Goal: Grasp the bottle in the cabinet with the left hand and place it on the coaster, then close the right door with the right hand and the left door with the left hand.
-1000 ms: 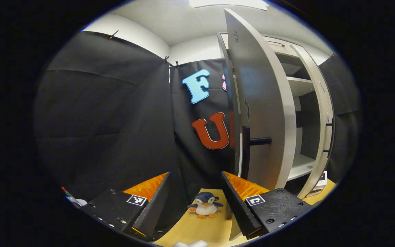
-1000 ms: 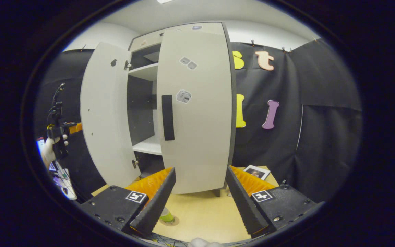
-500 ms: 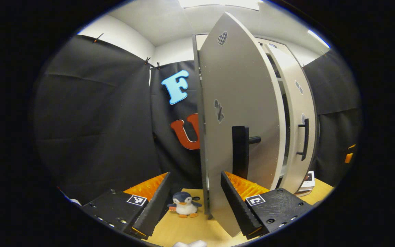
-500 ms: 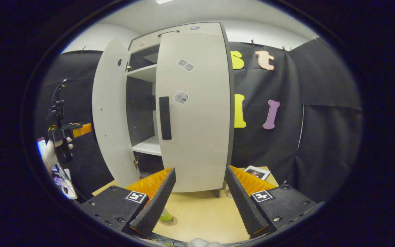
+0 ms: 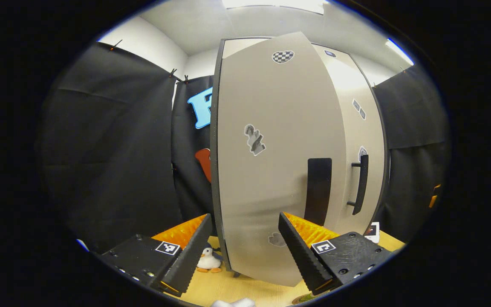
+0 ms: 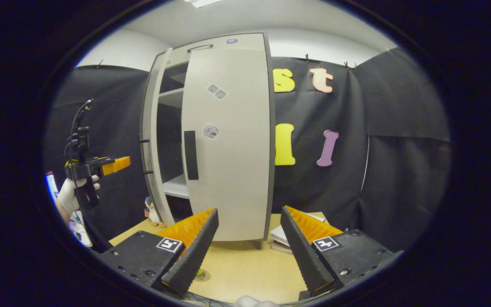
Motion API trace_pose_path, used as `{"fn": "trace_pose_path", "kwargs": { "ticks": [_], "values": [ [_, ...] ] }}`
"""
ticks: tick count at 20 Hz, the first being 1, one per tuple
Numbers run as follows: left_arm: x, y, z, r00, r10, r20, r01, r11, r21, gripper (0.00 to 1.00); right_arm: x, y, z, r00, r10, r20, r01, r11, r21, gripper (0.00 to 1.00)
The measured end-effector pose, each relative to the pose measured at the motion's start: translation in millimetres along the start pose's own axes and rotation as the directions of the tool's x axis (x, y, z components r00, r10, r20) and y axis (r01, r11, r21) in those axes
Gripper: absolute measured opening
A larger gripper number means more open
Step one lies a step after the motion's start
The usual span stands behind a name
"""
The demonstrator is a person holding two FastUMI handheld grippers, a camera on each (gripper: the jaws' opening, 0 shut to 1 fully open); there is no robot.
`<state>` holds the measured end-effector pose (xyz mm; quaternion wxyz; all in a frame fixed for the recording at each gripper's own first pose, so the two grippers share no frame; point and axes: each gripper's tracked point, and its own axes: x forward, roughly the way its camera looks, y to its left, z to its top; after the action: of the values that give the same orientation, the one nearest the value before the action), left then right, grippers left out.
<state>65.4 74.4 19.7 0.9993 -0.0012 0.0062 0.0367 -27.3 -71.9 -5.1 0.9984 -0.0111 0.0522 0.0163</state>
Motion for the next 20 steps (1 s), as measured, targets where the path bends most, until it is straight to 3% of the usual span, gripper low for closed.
{"fn": "trace_pose_path", "kwargs": {
  "ticks": [13,20],
  "values": [
    [-27,-18,5,1.000,-0.023,0.001,0.023,0.999,0.029,0.96,5,31,7,0.999,0.044,0.028,-0.044,0.999,0.009,0.94],
    [-31,-21,3,0.999,-0.033,-0.008,0.033,0.999,0.040,0.96,1,33,8,0.999,0.033,0.037,-0.033,0.999,0.015,0.94]
  ]
}}
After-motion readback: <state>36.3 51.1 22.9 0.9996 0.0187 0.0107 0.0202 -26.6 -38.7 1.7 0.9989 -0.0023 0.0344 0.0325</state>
